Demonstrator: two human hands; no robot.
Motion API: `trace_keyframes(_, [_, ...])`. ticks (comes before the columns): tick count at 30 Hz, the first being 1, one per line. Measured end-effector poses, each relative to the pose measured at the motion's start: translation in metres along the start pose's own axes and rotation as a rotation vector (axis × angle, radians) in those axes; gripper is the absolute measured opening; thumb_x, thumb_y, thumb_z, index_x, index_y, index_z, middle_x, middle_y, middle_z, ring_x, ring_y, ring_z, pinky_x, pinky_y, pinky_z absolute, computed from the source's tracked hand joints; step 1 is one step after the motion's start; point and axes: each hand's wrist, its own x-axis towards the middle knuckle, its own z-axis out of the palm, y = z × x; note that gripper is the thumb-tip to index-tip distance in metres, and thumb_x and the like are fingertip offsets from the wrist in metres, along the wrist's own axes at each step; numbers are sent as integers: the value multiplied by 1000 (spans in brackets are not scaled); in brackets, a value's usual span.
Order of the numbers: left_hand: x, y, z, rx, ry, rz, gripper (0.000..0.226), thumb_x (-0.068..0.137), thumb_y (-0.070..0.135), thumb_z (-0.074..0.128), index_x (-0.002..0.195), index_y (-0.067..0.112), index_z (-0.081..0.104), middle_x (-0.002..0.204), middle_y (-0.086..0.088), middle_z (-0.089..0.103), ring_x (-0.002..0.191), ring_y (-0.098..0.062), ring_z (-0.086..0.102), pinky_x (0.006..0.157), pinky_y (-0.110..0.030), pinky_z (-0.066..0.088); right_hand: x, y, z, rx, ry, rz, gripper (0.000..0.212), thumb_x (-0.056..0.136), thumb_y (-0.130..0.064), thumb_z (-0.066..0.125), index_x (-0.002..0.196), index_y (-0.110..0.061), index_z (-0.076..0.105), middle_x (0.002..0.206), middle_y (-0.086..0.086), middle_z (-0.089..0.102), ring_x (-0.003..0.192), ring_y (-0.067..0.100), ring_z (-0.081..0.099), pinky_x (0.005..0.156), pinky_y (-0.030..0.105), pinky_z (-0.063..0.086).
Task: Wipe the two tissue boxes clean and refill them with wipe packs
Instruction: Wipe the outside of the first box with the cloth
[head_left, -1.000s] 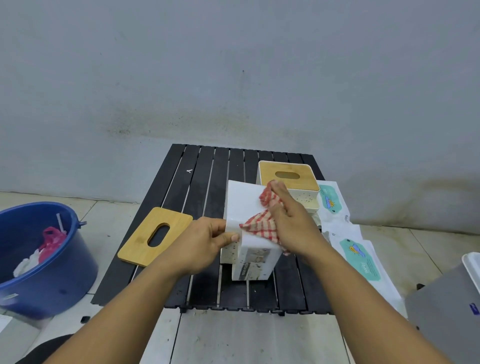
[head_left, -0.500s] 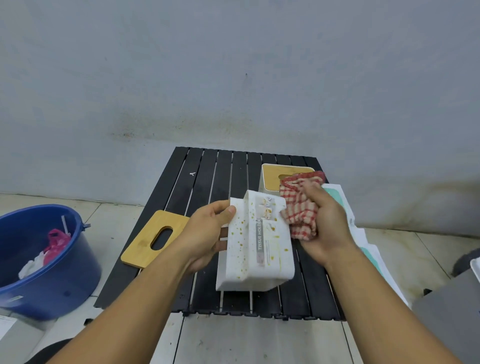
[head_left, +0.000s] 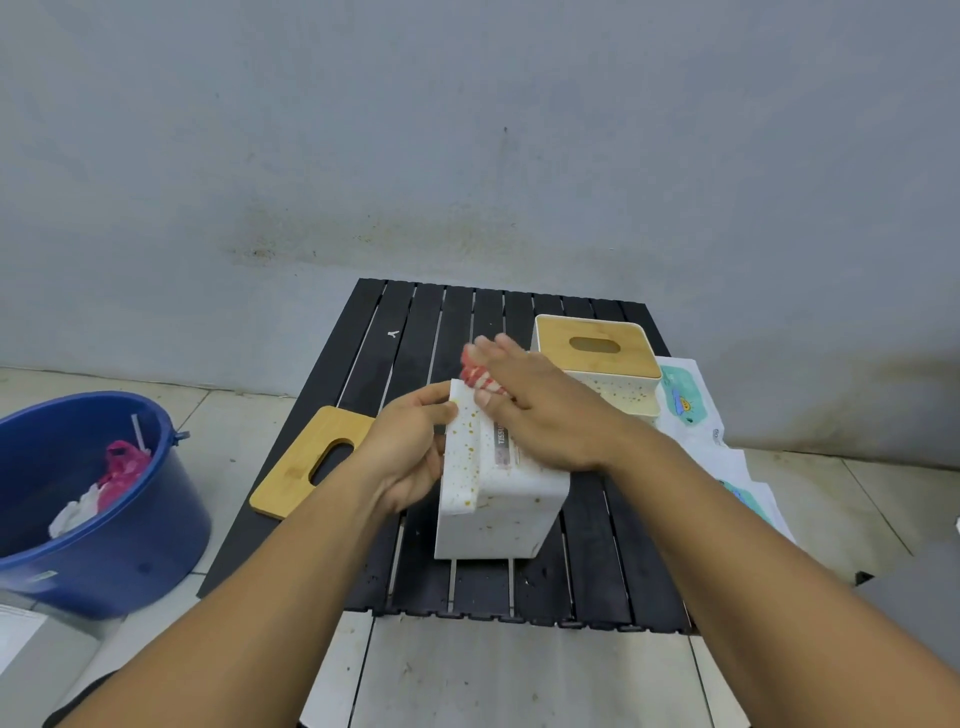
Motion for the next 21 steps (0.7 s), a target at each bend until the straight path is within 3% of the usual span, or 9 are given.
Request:
trace_keyframes(5, [3,2,-3,-10,43,8,34,101,-11,43,121,-2,68,116,-27,72,91,-32,73,71,-34,63,-41,-19,20,-146,-4,-222,58,108,-45,28,162,-24,18,169,-11,8,153,1,-7,126,31,-3])
trace_keyframes(9, [5,1,-4,26,8,-8,31,104,-7,43,126,-3,66,115,-26,74,101,-33,72,86,-36,61,-79,-16,26,-252,1,-292,61,107,-40,32,162,-24,12,170,-10,1,153,2,-11,126,30,-4])
trace_keyframes(11, [7,2,-5,60,0,-11,33,105,-6,43,126,-1,67,117,-24,74,100,-33,69,80,-35,62,-83,-10,20,-206,-26,-267,62,108,-38,34,162,-26,7,169,-13,-3,152,-1,-13,125,26,-6])
trace_keyframes(15, [5,3,-6,88,11,-15,34,104,-7,44,124,3,70,108,-20,75,77,-25,73,64,-35,64,-64,-5,9,-57,-69,-130,60,109,-40,29,161,-32,2,166,-21,-8,148,-10,-15,123,20,-8])
trace_keyframes(21, [2,6,-2,76,29,-23,34,105,-7,41,122,2,69,101,-18,78,80,-28,77,68,-39,66,9,8,-3,-64,-48,87,61,109,-40,29,163,-22,5,170,-5,-2,155,8,-5,126,32,0])
